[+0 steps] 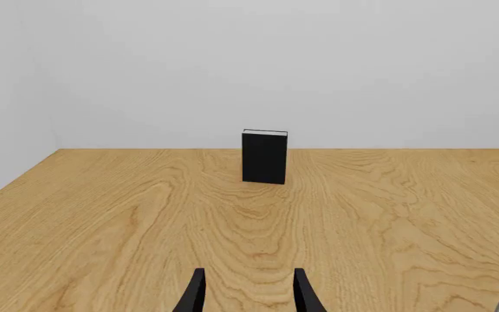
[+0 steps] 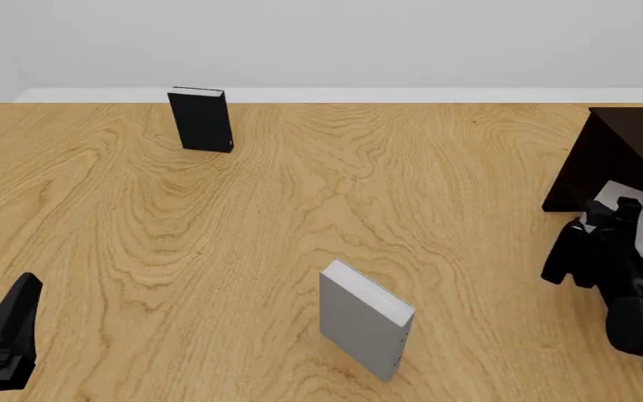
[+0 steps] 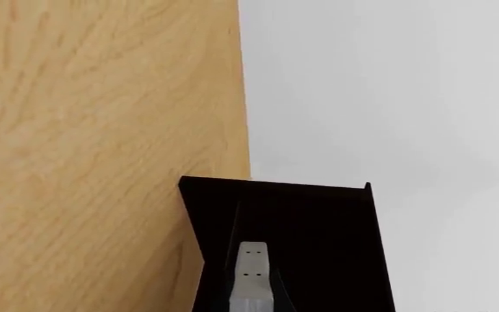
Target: Pick up the book on the right and place it on the cabinet shelf.
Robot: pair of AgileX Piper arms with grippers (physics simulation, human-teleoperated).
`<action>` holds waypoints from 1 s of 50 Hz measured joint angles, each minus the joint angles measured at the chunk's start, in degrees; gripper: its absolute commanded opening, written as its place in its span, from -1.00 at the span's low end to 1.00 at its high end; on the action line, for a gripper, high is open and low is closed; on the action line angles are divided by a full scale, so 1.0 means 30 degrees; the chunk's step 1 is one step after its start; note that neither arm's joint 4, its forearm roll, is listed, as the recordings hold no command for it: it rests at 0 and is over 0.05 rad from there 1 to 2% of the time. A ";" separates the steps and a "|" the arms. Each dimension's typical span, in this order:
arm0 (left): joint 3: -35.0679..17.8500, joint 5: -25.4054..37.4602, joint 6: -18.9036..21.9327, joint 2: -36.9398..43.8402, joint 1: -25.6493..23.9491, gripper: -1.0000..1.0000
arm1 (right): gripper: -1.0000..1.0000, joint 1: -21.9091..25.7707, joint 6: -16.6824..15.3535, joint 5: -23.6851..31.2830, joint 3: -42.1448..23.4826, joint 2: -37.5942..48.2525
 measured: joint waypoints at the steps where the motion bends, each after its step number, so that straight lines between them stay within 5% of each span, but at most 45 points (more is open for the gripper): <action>1: 0.0000 0.0000 0.0000 0.0000 0.0000 1.00 | -1.00 -0.0001 0.0004 0.0000 -0.0001 -0.0003; 2: 0.0000 0.0000 0.0000 0.0000 0.0000 1.00 | -1.00 -0.0002 0.0011 0.0000 -0.0002 -0.0008; 3: 0.0000 0.0000 0.0000 0.0000 0.0000 1.00 | 1.00 -0.0002 0.0021 0.0000 -0.0002 -0.0013; 50: 0.0000 0.0000 0.0000 0.0000 0.0000 1.00 | 1.00 0.0894 0.0708 0.0003 0.0919 -0.0995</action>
